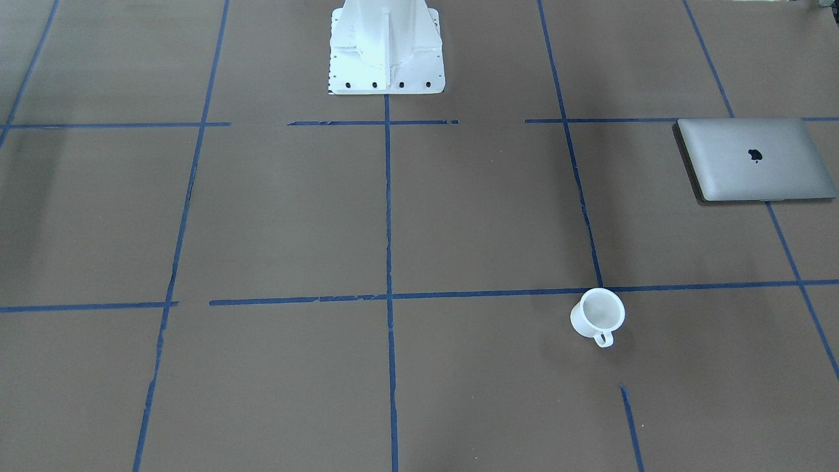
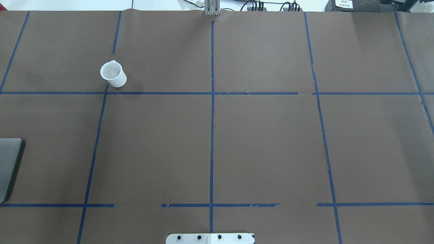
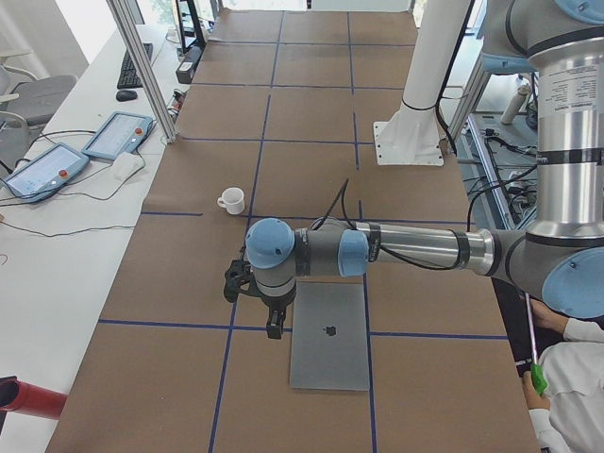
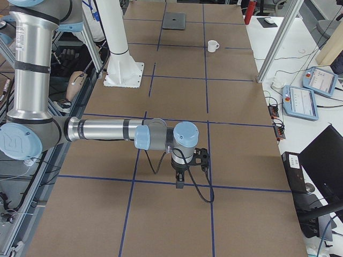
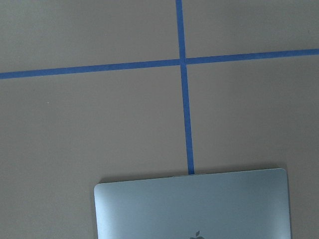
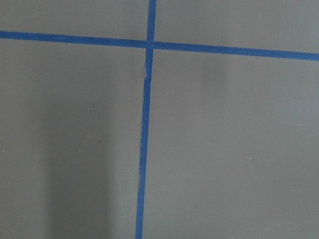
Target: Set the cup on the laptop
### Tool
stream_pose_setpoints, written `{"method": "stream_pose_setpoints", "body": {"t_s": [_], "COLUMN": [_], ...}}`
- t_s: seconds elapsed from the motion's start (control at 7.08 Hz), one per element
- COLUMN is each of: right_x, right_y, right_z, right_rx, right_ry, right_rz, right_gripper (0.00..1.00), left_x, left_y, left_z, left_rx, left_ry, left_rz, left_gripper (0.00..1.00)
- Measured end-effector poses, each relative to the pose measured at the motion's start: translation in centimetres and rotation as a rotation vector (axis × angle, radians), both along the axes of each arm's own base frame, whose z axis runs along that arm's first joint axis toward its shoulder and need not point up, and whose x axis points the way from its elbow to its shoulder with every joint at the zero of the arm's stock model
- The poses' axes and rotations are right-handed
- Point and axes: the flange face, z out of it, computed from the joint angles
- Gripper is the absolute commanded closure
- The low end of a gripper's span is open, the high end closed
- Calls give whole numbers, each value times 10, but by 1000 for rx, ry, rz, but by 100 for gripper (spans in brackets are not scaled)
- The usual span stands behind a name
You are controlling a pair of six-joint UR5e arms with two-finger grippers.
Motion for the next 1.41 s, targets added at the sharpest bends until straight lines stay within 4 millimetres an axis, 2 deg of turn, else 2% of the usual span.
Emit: {"method": "stream_pose_setpoints", "body": {"t_s": [0.71, 0.85, 0.99, 1.13, 1.27, 1.41], "right_x": [0, 0, 0, 0, 0, 0], "right_y": [0, 0, 0, 0, 0, 0], "right_z": [0, 0, 0, 0, 0, 0], "right_rx": [-1, -1, 0, 0, 1, 1], "right_ry": [-1, -1, -1, -1, -1, -1], "right_rz": [0, 0, 0, 0, 0, 0], "right_gripper": [0, 0, 0, 0, 0, 0], "left_x": [2, 8, 27, 66, 115, 164], "left_y": [-8, -11, -19, -39, -72, -108], "left_z": [-8, -10, -15, -33, -68, -113], "left_rx": [20, 58, 109, 131, 142, 137], "left_ry": [-4, -3, 1, 18, 46, 78], "left_rz": [4, 18, 43, 70, 85, 78], "left_gripper": [0, 0, 0, 0, 0, 0]}}
